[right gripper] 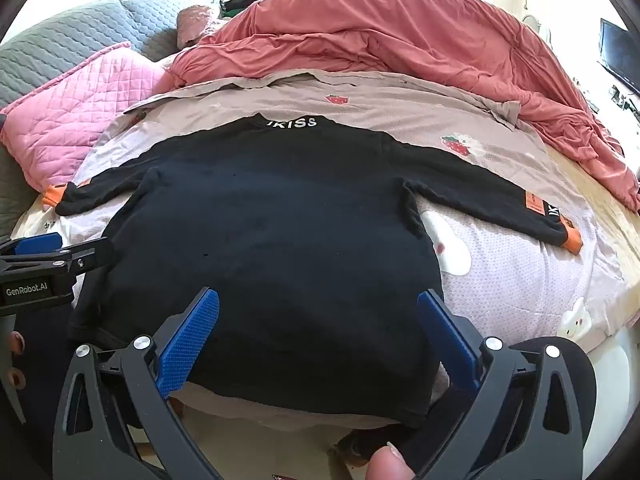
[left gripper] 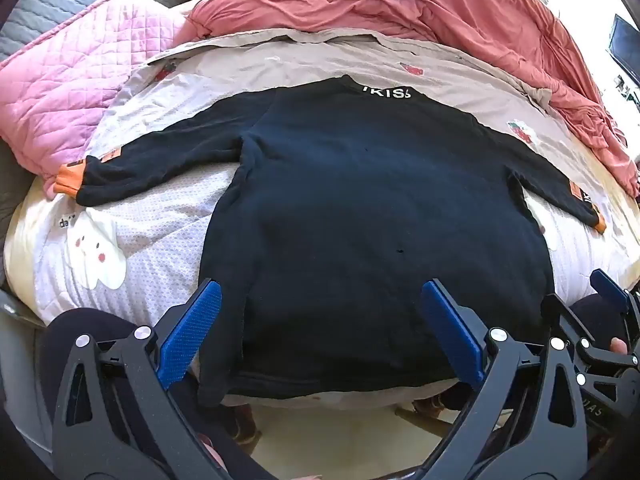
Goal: Fold small clothes
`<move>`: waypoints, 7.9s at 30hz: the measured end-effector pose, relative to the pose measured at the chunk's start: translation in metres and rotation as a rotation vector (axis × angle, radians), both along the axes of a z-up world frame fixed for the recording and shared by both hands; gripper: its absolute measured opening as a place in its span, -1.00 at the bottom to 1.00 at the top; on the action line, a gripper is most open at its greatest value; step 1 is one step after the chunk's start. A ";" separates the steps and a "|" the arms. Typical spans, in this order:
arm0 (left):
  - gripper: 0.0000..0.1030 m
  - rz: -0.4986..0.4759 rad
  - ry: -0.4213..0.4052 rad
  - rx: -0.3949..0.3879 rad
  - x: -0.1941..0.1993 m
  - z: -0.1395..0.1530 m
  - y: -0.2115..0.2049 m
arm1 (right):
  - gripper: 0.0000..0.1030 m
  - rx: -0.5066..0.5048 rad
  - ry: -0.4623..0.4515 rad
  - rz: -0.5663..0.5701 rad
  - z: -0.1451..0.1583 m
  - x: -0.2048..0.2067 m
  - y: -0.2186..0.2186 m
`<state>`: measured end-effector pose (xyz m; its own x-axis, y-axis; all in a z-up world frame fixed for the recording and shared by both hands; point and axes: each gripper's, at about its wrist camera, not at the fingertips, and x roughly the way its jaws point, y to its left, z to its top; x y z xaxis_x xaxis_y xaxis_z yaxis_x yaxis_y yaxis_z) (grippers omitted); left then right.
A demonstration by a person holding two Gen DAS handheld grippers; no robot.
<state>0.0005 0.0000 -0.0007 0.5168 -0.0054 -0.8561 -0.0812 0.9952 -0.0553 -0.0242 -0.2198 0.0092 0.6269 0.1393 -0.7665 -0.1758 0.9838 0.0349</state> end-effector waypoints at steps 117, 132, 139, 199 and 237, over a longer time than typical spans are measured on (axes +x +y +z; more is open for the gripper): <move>0.82 0.018 -0.011 0.077 0.160 0.010 -0.063 | 0.92 0.045 -0.046 -0.291 0.035 0.193 -0.093; 0.82 0.014 0.030 0.063 0.193 -0.027 -0.080 | 0.92 0.004 -0.018 -0.442 -0.019 0.227 -0.131; 0.82 0.004 0.038 0.042 0.199 -0.042 -0.090 | 0.92 -0.020 -0.002 -0.528 -0.037 0.225 -0.171; 0.82 0.152 0.007 -0.069 0.175 -0.062 -0.006 | -0.68 0.257 0.041 0.169 -0.053 0.233 -0.037; -0.62 -0.064 0.202 -0.458 0.223 -0.100 -0.148 | 0.08 0.339 0.150 -0.192 -0.066 0.257 -0.143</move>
<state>0.2235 -0.1481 -0.1004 0.3276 -0.4300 -0.8413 -0.0750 0.8758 -0.4768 0.2329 -0.3624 -0.0568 0.5508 0.2911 -0.7822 0.0412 0.9266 0.3738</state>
